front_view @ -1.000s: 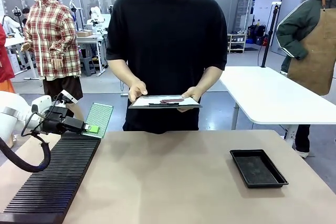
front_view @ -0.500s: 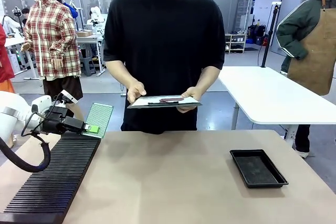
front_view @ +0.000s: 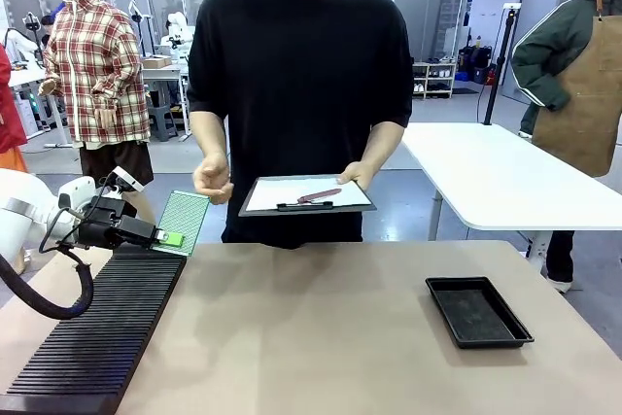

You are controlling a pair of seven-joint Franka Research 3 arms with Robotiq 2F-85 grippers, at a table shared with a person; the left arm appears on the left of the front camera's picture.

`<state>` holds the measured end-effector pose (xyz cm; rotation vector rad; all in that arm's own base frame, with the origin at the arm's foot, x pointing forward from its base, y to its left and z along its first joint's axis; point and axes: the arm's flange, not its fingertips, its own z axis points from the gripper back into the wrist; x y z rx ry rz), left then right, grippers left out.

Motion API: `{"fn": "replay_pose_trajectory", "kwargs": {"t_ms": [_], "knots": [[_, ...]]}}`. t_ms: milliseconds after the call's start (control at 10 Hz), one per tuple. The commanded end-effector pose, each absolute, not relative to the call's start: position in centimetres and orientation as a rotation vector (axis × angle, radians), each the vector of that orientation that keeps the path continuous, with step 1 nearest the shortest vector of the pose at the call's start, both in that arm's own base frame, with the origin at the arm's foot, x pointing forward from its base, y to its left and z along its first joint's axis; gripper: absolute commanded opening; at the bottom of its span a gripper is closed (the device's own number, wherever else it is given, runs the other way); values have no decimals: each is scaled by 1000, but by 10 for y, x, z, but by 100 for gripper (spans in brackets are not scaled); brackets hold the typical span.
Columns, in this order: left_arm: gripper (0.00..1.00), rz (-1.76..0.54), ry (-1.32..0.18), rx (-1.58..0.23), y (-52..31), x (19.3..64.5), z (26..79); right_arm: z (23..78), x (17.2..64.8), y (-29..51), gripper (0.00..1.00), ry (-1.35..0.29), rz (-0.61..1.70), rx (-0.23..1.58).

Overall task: Inspect the PCB.
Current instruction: Release the Blank PCB you were holding.

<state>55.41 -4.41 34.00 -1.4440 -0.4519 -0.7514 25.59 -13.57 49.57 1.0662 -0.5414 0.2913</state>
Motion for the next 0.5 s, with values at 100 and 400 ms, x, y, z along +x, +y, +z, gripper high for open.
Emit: {"fn": "replay_pose_trajectory", "kwargs": {"t_ms": [100, 400], "knots": [[3, -758, -444, -1433, -46, 554, 343, 496, 256, -137, 100, -557, 302, 1072], [3, -758, -444, -1433, -46, 554, 343, 496, 256, -137, 100, -557, 302, 1072]]}}
